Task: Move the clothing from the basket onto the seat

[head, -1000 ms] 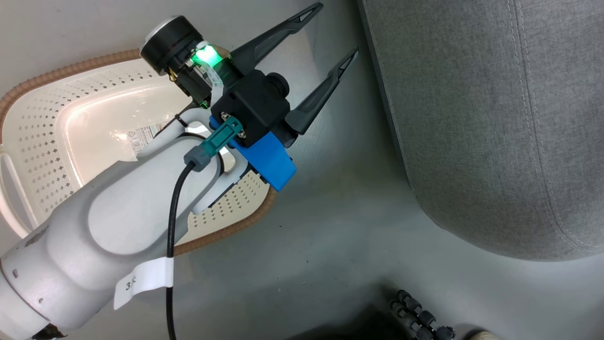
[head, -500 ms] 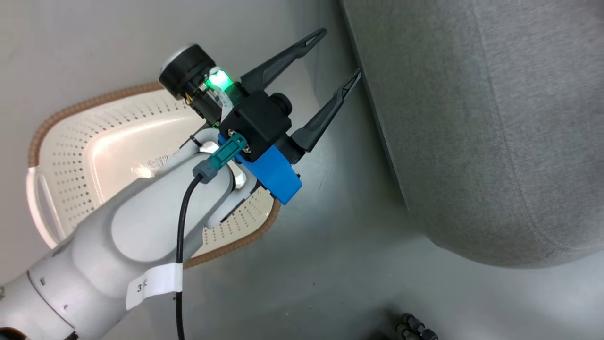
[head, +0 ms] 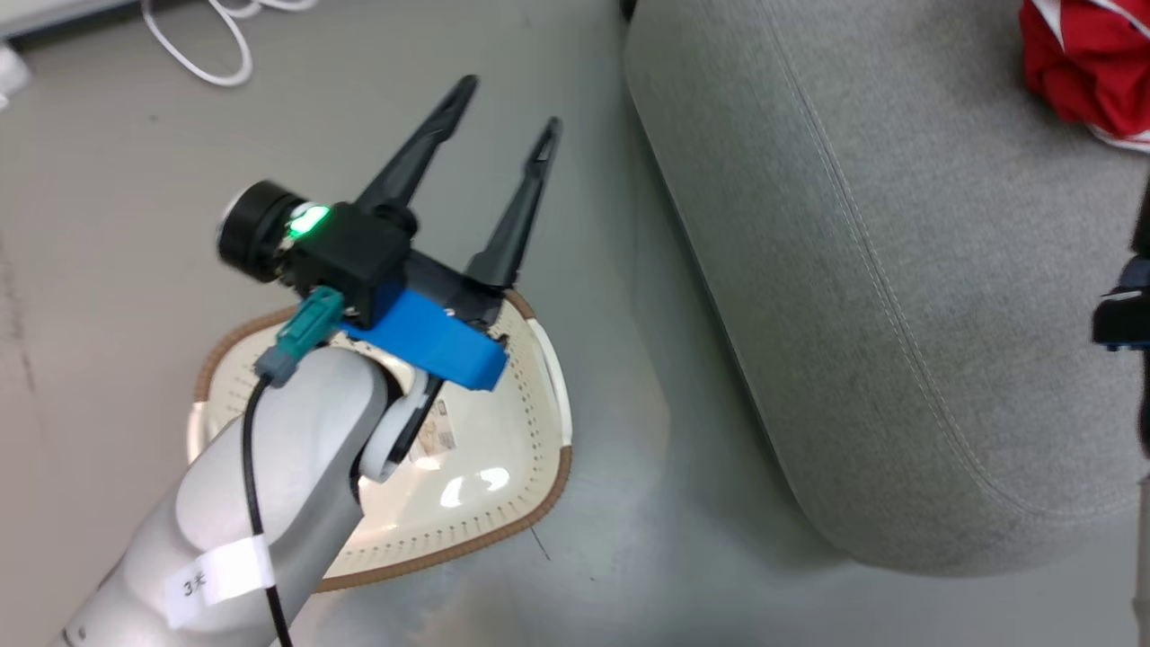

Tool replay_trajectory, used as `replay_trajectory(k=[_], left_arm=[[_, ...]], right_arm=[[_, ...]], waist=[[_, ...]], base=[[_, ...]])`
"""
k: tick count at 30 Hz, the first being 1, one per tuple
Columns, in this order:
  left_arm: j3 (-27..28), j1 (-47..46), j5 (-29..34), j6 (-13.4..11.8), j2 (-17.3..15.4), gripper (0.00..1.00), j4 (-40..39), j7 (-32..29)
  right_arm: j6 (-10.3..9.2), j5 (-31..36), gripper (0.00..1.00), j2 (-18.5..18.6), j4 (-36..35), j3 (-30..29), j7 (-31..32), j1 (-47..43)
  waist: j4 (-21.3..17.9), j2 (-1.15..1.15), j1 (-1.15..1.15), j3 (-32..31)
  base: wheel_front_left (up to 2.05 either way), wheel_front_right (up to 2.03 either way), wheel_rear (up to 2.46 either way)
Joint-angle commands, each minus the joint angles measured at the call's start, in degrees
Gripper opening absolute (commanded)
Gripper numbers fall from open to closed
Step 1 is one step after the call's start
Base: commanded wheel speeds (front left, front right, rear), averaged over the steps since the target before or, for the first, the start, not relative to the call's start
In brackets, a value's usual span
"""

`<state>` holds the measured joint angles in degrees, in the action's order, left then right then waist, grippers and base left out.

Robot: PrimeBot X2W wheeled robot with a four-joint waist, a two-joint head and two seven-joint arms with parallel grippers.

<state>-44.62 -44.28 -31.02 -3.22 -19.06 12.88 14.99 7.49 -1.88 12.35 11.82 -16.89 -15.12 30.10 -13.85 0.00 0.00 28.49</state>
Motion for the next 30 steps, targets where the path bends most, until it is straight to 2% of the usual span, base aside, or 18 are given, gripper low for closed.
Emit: replay_trajectory(k=[1,9,11,20,30], left_arm=[[3.2,3.0,1.3,-0.2,0.5,1.00,-0.6,0.3],[18.2,13.7,6.7,0.1,3.4,1.00,-1.6,0.3],[19.9,15.0,7.3,0.3,3.9,1.00,-1.7,0.3],[33.2,25.3,12.7,4.1,9.3,1.00,-1.2,0.3],[43.1,33.9,17.4,7.9,14.0,1.00,-0.1,0.3]], right_arm=[[0.01,-0.2,1.00,-0.7,-0.7,2.0,0.0,-1.6],[0.01,-0.5,1.00,-2.5,-0.8,10.9,0.0,-3.7],[0.01,-0.7,1.00,-2.6,-0.5,11.8,0.0,-3.9],[0.01,-2.1,1.00,-4.8,1.9,17.4,0.0,-6.9],[0.01,-3.8,1.00,-7.0,4.5,18.3,0.0,-13.9]], waist=[[3.6,0.00,0.00,-4.9],[8.1,0.00,0.00,-11.1],[8.6,0.00,0.00,-11.8],[11.4,0.00,0.00,-17.6],[12.9,0.00,0.00,-24.0]], base=[[0.00,0.00,0.00],[0.00,0.00,0.00],[0.00,0.00,0.00],[0.00,0.00,0.00],[0.00,0.00,0.00]])
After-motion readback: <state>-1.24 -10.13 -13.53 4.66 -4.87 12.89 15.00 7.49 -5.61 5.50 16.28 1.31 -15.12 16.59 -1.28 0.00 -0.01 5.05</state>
